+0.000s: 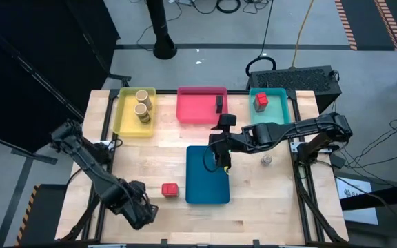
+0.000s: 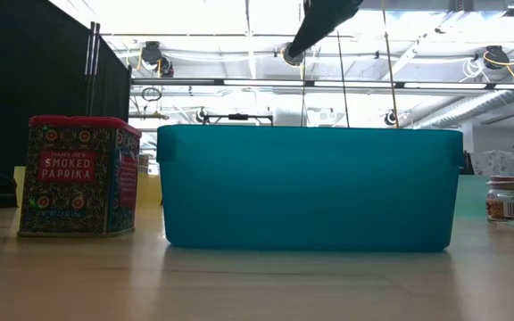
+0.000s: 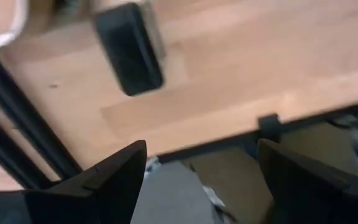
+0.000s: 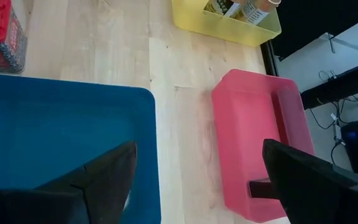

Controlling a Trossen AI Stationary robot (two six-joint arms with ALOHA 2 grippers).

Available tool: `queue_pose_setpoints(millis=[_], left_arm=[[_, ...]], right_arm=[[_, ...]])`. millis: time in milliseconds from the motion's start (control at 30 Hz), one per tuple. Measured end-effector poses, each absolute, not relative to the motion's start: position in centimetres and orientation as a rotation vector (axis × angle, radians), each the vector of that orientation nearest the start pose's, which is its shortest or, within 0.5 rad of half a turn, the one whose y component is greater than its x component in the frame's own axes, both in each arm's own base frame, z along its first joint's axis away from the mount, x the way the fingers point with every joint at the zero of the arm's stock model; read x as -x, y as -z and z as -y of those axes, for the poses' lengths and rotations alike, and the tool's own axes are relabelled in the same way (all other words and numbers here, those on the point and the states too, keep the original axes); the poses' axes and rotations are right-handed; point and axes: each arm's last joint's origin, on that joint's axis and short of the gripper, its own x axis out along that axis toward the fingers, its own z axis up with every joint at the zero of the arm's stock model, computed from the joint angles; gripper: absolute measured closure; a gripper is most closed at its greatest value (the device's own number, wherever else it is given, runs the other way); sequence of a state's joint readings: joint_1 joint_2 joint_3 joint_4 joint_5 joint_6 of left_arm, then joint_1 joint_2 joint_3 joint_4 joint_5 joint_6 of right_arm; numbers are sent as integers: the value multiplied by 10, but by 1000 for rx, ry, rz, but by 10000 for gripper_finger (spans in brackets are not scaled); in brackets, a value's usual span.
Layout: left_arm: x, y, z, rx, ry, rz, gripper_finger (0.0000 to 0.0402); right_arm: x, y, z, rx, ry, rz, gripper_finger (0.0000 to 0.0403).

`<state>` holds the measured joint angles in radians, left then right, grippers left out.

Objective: Sort spices by type
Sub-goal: Put the black seasoning can into the red bin

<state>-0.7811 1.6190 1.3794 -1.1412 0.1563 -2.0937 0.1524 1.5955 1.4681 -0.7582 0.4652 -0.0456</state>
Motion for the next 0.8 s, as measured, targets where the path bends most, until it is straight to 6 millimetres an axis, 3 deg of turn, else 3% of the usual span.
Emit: queue_pose_setpoints(millis=[167, 400, 800], left_arm=[[-203, -269, 227, 1159, -921, -1382, 91], [-194, -268, 221, 1081, -1028, -1339, 91], [-192, -244, 217, 1045, -1048, -1333, 91]], right_arm=[[-334, -323, -38, 310, 274, -856, 74], [-334, -323, -38, 296, 281, -853, 74], [-334, -323, -38, 273, 279, -852, 74]])
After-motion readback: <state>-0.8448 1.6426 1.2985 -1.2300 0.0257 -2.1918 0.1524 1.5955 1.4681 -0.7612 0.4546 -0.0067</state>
